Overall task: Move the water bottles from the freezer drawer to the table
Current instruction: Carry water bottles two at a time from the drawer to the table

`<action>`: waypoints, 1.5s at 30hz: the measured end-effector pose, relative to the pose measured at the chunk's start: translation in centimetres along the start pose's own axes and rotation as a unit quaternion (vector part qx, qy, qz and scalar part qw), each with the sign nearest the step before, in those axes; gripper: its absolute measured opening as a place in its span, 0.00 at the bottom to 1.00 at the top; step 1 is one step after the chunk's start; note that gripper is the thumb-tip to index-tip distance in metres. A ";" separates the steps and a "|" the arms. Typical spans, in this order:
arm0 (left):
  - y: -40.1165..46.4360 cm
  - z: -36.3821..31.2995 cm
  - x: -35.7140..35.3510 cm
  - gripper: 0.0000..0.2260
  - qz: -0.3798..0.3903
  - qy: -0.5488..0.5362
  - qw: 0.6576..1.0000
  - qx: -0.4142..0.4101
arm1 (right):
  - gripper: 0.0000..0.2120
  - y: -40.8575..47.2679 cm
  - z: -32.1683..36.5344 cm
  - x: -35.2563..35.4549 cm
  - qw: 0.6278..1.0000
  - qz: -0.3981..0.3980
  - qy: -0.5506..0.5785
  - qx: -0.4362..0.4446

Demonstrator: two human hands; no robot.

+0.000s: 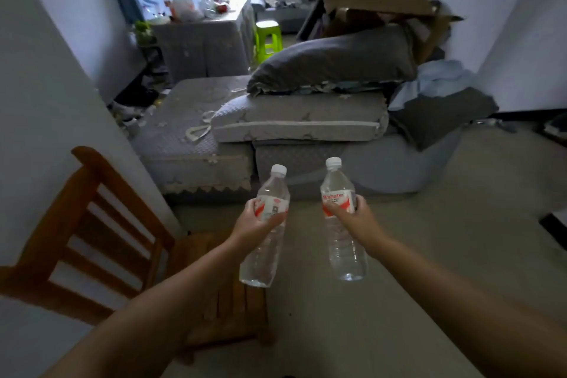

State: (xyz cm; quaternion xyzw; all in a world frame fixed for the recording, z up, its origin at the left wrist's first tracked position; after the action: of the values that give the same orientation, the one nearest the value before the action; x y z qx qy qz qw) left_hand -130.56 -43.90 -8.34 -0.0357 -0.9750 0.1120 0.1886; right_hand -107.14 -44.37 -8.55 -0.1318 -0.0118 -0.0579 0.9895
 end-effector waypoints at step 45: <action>20.7 -42.3 -93.9 0.28 0.613 0.198 0.712 -0.279 | 0.24 5.0 -1.7 79.8 0.740 -0.662 0.097 -0.073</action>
State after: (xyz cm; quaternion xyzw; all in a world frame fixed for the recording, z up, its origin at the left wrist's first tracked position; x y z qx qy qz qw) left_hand -27.11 -25.63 -8.63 -0.6980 -0.6664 -0.0833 0.2485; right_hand -27.31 -48.89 -8.45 -0.1565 0.0045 -0.7113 0.6852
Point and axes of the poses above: each hand's wrist, its own y-axis towards the middle knuckle, its own x-axis out of the back of the hand, z = x × y, the point moved 10 cm from there along y, towards the middle knuckle, and after that the axes turned 6 degrees about y, right-handed, at the moved point
